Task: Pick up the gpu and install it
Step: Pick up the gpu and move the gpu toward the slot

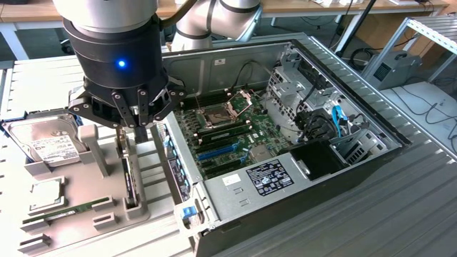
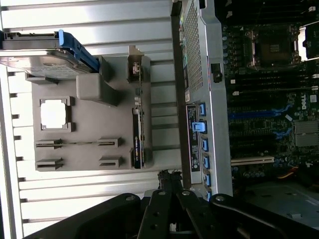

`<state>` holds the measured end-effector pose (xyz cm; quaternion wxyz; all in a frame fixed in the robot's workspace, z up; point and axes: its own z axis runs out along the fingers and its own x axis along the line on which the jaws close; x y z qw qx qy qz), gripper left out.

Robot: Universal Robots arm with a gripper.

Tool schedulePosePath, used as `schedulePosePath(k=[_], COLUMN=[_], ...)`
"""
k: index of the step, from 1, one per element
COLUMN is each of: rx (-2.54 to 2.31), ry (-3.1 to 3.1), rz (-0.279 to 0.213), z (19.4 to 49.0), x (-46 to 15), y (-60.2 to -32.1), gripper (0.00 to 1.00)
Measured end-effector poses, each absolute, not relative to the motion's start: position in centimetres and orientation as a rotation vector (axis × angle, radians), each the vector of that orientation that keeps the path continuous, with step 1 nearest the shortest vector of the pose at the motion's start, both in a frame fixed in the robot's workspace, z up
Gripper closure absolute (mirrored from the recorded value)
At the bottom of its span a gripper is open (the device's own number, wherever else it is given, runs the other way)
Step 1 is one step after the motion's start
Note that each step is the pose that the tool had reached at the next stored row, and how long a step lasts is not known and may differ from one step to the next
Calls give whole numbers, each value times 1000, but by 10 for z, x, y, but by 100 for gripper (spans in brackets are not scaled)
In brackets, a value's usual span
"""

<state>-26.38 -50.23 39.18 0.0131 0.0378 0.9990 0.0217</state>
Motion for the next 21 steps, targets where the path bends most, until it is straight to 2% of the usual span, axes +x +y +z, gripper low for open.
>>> schedulePosePath(k=[7, 9, 10, 11, 21], rx=[118, 118, 118, 118, 118], ry=[3112, 3112, 3112, 3113, 3113], rz=[68, 68, 68, 68, 68], z=[392, 392, 392, 392, 387], x=[-264, -264, -264, -264, -265], y=[-502, -502, -502, -502, -502], gripper=[89, 76, 64, 58, 58])
